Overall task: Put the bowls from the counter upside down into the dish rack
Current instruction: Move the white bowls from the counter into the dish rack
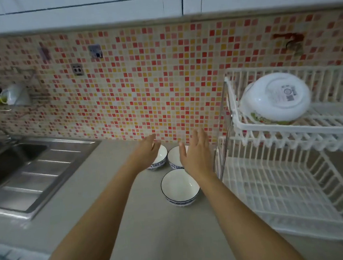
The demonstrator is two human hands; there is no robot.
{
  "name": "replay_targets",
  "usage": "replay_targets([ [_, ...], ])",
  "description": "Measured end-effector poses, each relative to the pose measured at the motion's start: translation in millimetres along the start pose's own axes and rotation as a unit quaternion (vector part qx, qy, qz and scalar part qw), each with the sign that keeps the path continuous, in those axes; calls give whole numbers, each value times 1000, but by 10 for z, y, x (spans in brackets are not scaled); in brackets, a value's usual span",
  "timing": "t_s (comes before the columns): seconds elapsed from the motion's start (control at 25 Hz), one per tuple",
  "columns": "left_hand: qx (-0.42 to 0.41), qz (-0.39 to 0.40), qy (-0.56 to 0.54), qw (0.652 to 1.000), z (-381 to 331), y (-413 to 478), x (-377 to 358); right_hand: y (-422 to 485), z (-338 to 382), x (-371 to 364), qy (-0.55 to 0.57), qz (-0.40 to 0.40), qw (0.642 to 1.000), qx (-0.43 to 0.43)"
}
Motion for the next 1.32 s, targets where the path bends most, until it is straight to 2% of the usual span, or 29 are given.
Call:
replay_targets([
  [0.2,55,70,-27,996,460,-29,-892,-252,-541,-646,-2,67,990,-122],
  [0.32,138,98,-10,985,698,17,-1374,-402,-858,-1019,-22,106,973,-205],
  [0.4,184,111,-13,977,819,35,-1633,-497,-995,-1189,8,125,956,-266],
  [0.52,197,136,-35,970,919,98,-1885,-492,-1072,-1302,54,138,936,-318],
  [0.6,208,133,-70,966,946,134,-1936,-475,-1075,-1324,40,147,933,-325],
  [0.76,220,110,-138,959,918,89,-1762,-533,-946,-1253,40,132,940,-312],
  [0.92,173,38,-161,971,833,130,-1151,-378,-481,-954,69,109,959,-253],
  [1.08,123,-75,-189,971,648,117,-315,-112,144,-439,118,76,982,-123],
  [1.2,66,-172,-208,961,368,42,351,50,630,100,136,10,989,-52],
  [1.32,-28,-270,-207,940,-115,-68,985,168,1001,769,165,-66,984,23],
])
Point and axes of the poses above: each hand's wrist, its own y-axis towards the middle knuckle, its own x-axis out of the back of the hand, z = x × y, the point moved 2 cm from there along y, towards the middle knuckle, and after that the axes turned 4 degrees about y, right-handed, at the moved point
